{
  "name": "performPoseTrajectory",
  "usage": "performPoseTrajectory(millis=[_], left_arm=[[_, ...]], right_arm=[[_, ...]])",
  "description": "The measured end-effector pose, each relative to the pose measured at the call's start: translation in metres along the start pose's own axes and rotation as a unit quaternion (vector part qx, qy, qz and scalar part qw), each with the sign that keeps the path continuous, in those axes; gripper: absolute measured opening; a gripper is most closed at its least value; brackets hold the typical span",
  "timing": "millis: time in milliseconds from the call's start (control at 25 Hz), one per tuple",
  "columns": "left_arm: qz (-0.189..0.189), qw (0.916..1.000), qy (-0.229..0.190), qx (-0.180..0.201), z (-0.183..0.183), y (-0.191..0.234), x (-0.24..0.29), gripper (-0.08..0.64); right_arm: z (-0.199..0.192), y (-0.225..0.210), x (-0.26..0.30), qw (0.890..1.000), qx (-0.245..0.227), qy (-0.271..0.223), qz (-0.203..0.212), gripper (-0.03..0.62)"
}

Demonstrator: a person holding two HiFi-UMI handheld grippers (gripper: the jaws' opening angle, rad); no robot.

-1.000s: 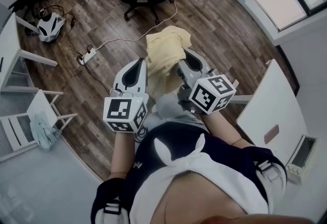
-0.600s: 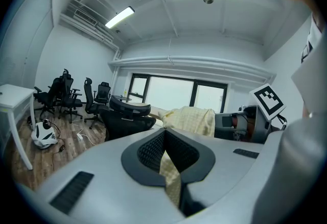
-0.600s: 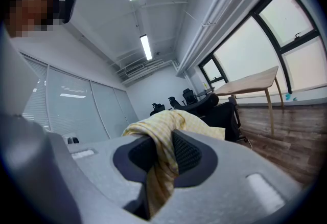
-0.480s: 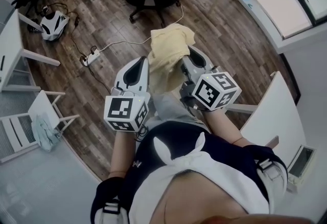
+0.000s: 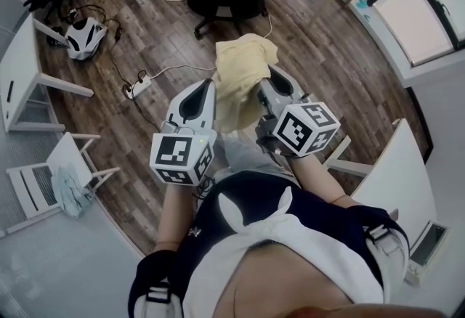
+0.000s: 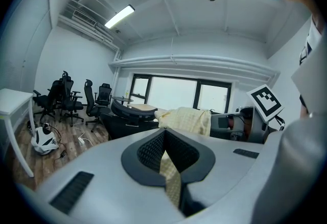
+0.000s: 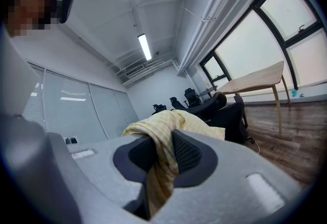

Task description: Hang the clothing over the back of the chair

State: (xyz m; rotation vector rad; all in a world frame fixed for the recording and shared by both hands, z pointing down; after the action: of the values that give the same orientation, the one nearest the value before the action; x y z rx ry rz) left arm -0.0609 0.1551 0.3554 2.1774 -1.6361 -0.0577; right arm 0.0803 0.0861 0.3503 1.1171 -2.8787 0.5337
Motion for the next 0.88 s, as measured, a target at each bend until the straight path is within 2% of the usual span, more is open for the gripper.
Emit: performPoseTrajectory(millis=[320,880], left_arm=[[0.011,0.9999,0.001,0.003,0.02,0.025,0.037,0.006],[0.019,0.9998,-0.002,-0.004,0.045,0.068,0.08,0.006]], right_arm=[[0.017,-0.024,0.042,1.0,0.0,-0.003,0.001,0.066],[0.034,-0.04,0.111,1.0,-0.004,0.001,0.012,0.066]])
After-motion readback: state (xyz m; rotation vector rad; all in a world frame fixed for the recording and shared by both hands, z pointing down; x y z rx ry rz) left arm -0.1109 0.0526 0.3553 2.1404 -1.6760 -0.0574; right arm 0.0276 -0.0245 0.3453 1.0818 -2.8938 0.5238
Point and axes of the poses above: the fingertips, and each gripper's own axes: x forward along the fingers, y to its left, z out of its top, the point moved 5 cm from there along -x, backward along the fingers, and after that the axes turned 10 degrees about -x, right-handed, at the moved point
